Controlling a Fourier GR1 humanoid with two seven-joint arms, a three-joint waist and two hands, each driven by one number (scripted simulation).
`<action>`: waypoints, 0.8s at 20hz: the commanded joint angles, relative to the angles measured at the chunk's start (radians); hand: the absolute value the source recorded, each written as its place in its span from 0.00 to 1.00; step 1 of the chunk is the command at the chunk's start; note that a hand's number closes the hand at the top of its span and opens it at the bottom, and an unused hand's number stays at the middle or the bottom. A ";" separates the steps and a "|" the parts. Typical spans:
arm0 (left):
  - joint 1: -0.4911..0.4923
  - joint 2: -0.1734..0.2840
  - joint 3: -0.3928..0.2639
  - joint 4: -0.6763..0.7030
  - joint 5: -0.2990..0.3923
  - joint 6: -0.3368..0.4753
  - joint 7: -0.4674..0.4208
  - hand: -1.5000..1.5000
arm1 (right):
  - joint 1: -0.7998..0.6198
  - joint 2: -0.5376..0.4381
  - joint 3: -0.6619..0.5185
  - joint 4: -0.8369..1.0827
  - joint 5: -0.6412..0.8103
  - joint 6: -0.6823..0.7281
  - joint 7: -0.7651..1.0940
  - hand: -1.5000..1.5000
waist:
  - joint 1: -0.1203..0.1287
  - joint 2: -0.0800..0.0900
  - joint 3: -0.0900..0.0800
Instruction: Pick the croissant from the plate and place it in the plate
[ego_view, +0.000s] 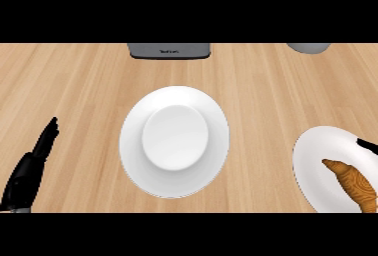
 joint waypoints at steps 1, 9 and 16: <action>-0.001 -0.010 0.002 -0.061 -0.025 -0.020 0.064 0.50 | -0.083 0.040 0.035 0.036 0.057 0.041 0.042 0.00 | 0.002 0.000 0.000; 0.006 -0.055 0.053 -0.034 -0.055 -0.046 0.026 0.50 | -0.098 0.097 0.021 0.166 0.190 0.011 -0.071 0.00 | 0.000 0.000 0.000; 0.008 -0.063 0.096 -0.034 -0.068 -0.101 0.002 0.50 | -0.166 0.136 0.036 0.305 0.300 -0.048 -0.173 0.00 | 0.001 0.000 0.000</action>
